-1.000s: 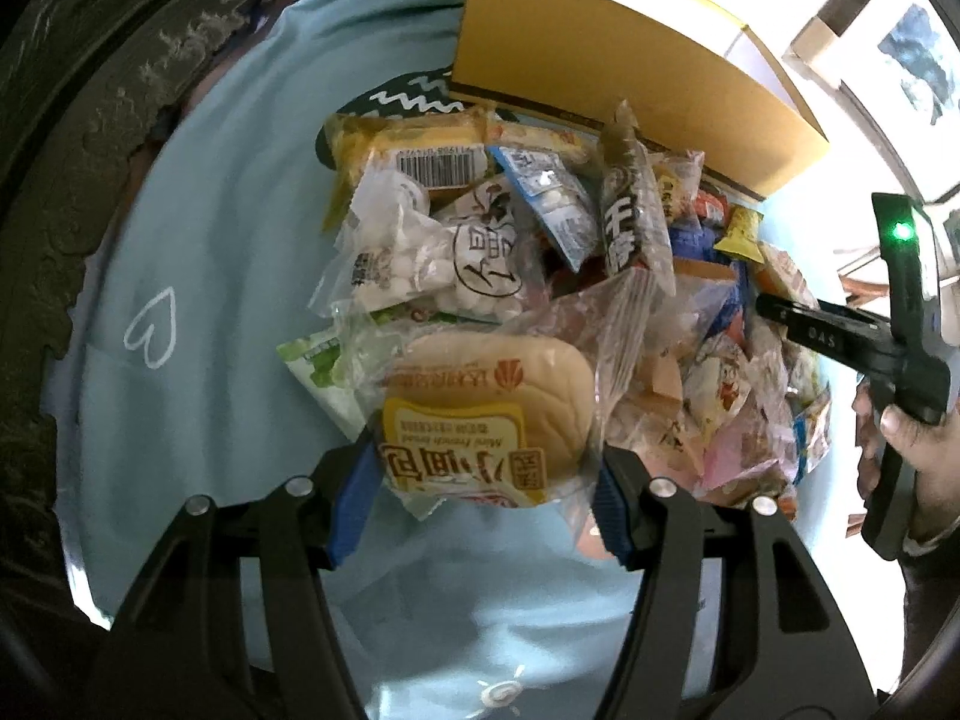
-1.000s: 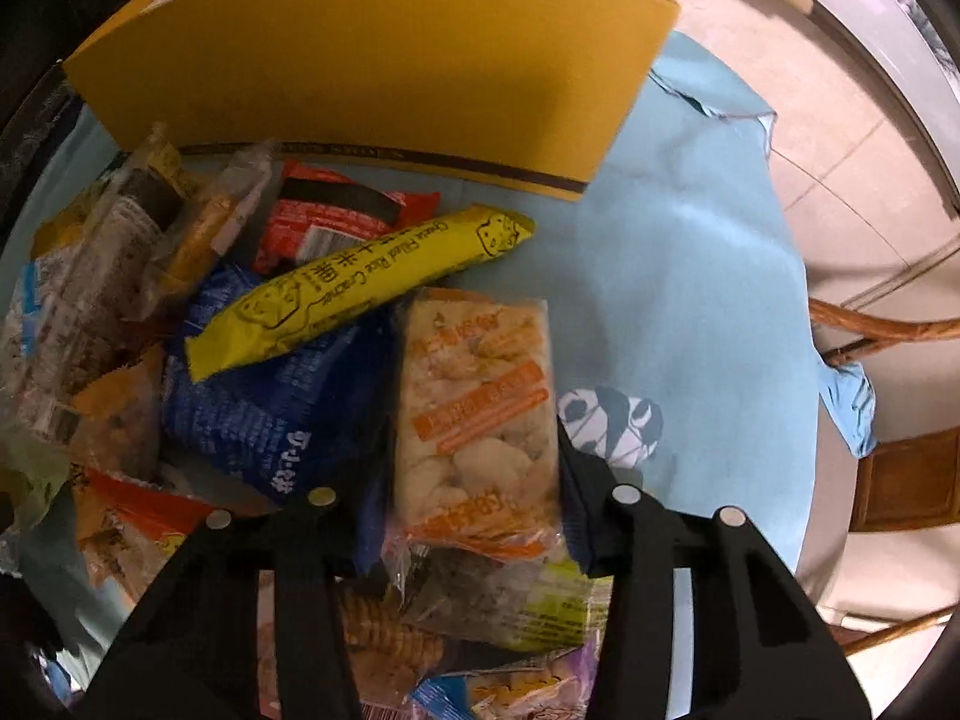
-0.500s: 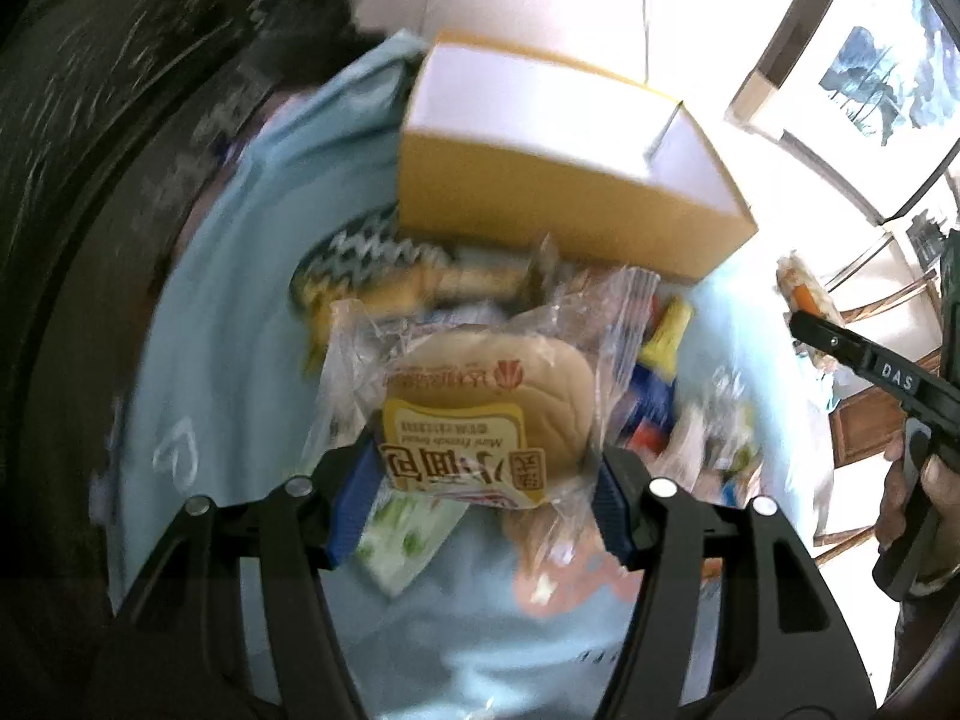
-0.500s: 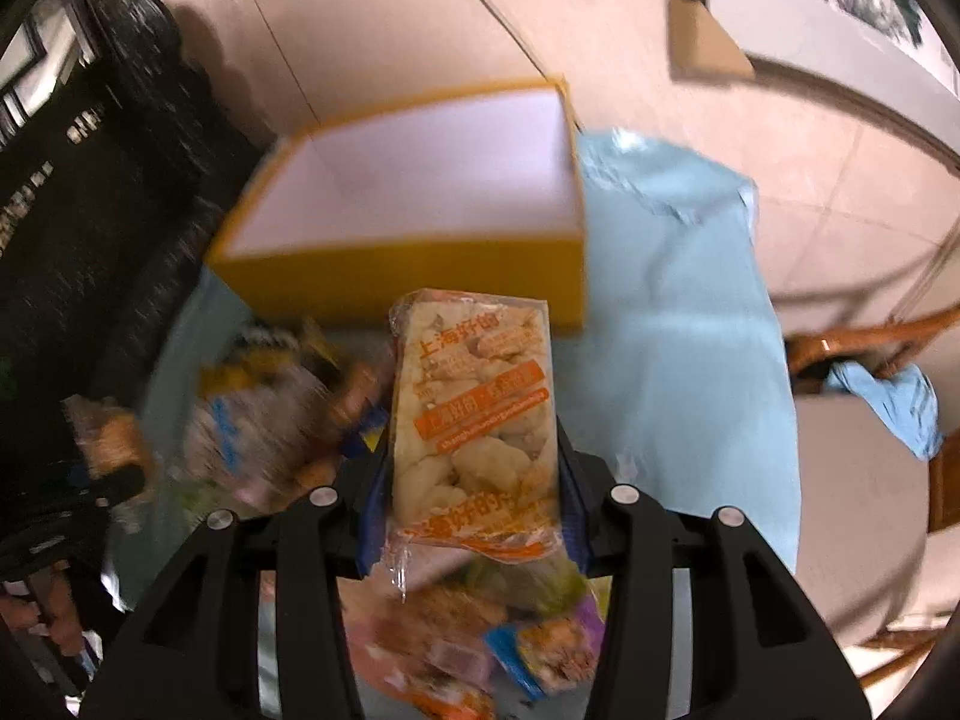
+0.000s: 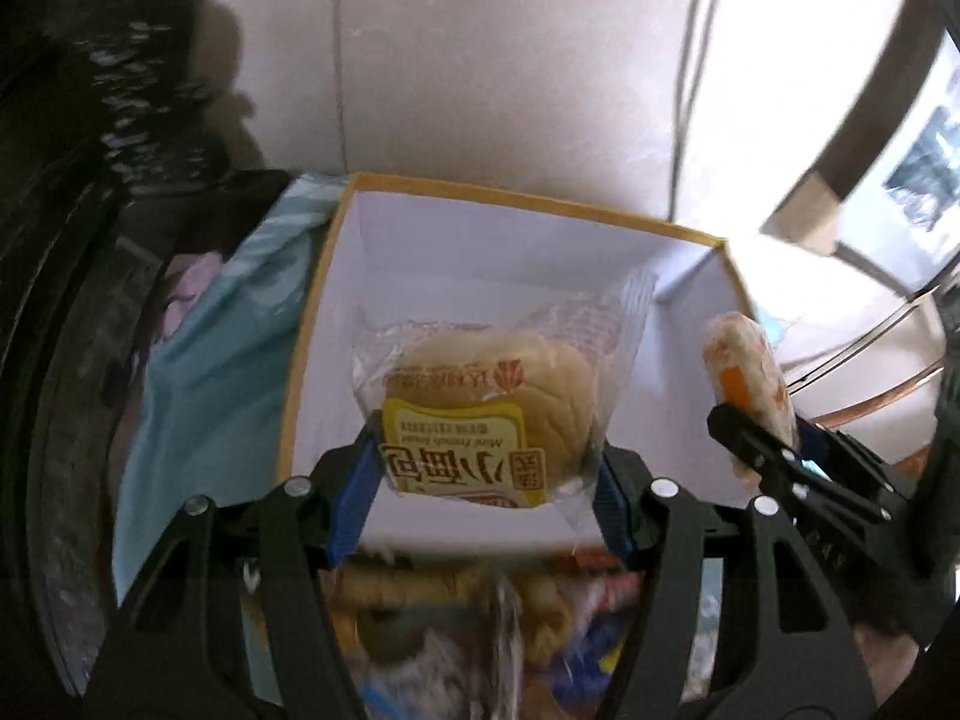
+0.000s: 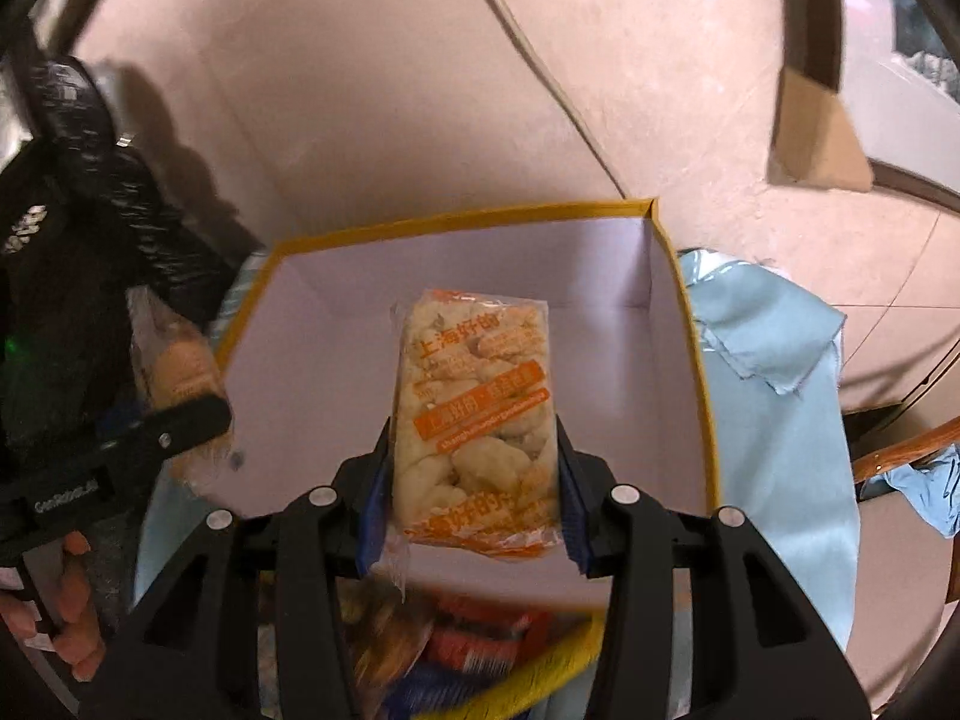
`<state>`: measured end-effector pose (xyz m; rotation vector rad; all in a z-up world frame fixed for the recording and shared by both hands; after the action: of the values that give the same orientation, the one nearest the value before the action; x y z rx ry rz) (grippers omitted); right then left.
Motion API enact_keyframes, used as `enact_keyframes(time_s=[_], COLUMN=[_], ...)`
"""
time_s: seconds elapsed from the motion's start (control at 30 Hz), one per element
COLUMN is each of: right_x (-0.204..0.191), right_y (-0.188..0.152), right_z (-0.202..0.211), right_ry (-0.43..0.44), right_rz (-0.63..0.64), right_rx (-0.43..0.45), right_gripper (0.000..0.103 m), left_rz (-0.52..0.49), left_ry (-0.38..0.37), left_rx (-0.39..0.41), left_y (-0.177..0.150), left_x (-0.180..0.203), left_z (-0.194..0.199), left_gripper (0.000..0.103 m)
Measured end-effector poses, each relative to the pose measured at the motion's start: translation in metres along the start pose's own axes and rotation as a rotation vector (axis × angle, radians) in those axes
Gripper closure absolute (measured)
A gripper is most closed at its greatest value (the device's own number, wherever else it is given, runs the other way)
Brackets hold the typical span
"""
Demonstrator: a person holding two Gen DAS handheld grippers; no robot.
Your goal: Organize snacks
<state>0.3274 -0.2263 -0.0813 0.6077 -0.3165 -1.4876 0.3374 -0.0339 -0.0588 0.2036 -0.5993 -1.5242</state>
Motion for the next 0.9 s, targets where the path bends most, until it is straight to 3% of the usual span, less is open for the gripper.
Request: enact_keyframes(time_s=[0.1, 0.17, 0.23, 0.37, 0.43, 0.53, 0.63, 0.73, 0.9], right_x=[0.0, 0.004, 0.007, 0.021, 0.025, 0.039, 0.051, 0.061, 0.072], right_y=[0.002, 0.003, 0.004, -0.011, -0.025, -0.06, -0.099, -0.135, -0.177], right_z=[-0.019, -0.021, -0.013, 0.018, 0.037, 0.063, 0.081, 0.088, 0.098], right_ry=[-0.029, -0.081, -0.077, -0.051, -0.046, -0.06, -0.086, -0.091, -0.107], right_rz=[-0.008, 0.007, 0.008, -0.023, -0.028, -0.017, -0.017, -0.064, -0.093], right_rx=[-0.054, -0.056, -0.019, 0.028, 0.06, 0.082, 0.061, 0.004, -0.057], right_gripper=[0.041, 0.041, 0.04, 0.037, 0.028, 0.029, 0.029, 0.028, 0.029], left_rz=[0.01, -0.009, -0.051, -0.111, -0.105, -0.046, 0.062, 0.126, 0.111], left_ry=[0.013, 0.052, 0.056, 0.05, 0.042, 0.006, 0.024, -0.009, 0.007], left_rx=[-0.047, -0.039, -0.027, 0.004, 0.028, 0.027, 0.016, -0.034, -0.09], left_y=[0.009, 0.01, 0.009, -0.006, -0.027, -0.063, -0.105, -0.146, -0.188], left_x=[-0.004, -0.005, -0.003, -0.005, -0.014, -0.031, -0.052, -0.064, -0.065], left_z=[-0.032, -0.038, -0.035, -0.007, 0.016, 0.038, 0.051, 0.052, 0.055], left_gripper=[0.022, 0.017, 0.012, 0.011, 0.011, 0.009, 0.009, 0.009, 0.009])
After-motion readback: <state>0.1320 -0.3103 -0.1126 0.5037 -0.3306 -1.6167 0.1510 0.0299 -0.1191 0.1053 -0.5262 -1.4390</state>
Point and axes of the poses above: each gripper's, at about its wrist camera, not at the fingertips, and z roughly against the way its jaws point, x to its right, y to its top, the point moved 8 cm from there along -z, roughly the way its jaws point, and after that the axes turned 6 degrees about -y, right-handed, at the moved point
